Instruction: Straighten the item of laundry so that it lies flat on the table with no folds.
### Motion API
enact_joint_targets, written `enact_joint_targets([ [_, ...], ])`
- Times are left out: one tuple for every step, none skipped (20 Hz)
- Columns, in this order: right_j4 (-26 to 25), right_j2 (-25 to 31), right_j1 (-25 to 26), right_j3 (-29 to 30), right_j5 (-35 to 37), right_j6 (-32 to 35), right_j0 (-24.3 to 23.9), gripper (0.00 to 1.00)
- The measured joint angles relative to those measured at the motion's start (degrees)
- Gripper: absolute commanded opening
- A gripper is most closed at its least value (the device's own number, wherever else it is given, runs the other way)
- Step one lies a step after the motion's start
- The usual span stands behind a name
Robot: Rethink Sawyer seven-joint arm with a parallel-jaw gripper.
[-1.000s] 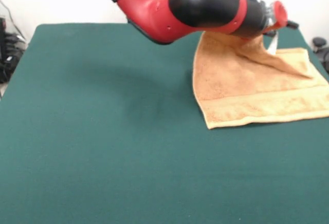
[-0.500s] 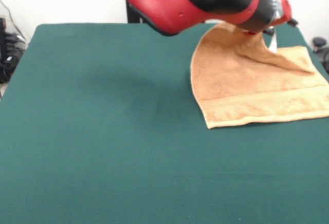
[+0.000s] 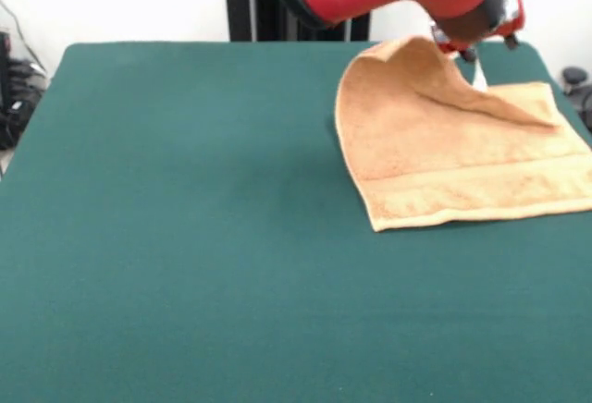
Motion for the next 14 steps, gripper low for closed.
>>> enact_joint_targets([
  [0.00,-0.98,-0.75,0.01,0.16,0.00,0.64,1.00],
  [0.00,-1.96,-1.51,0.01,0.32,0.00,1.27,1.00],
  [0.00,-2.94,-2.26,0.02,0.48,0.00,1.91,1.00],
  [0.02,-3.69,-3.04,0.02,1.42,0.00,2.09,1.00],
  [0.05,-4.44,-3.82,0.02,2.36,0.00,2.26,1.00],
  [0.07,-5.19,-4.60,0.02,3.30,0.00,2.44,1.00],
  [0.23,-5.70,-5.21,0.03,4.45,0.00,2.35,1.00],
  [0.46,-6.04,-5.57,0.04,5.13,0.00,2.25,1.00],
  [0.69,-6.39,-5.93,0.04,5.81,0.00,2.15,1.00],
  [0.92,-6.73,-6.28,0.04,6.49,0.00,2.05,1.00],
  [1.28,-7.04,-6.55,0.04,6.64,0.00,1.95,1.00],
  [1.65,-7.34,-6.81,0.04,6.80,0.00,1.85,1.00],
  [2.02,-7.65,-7.07,0.04,6.95,0.00,1.75,1.00],
  [2.38,-7.96,-7.33,0.03,7.11,0.00,1.65,1.00],
])
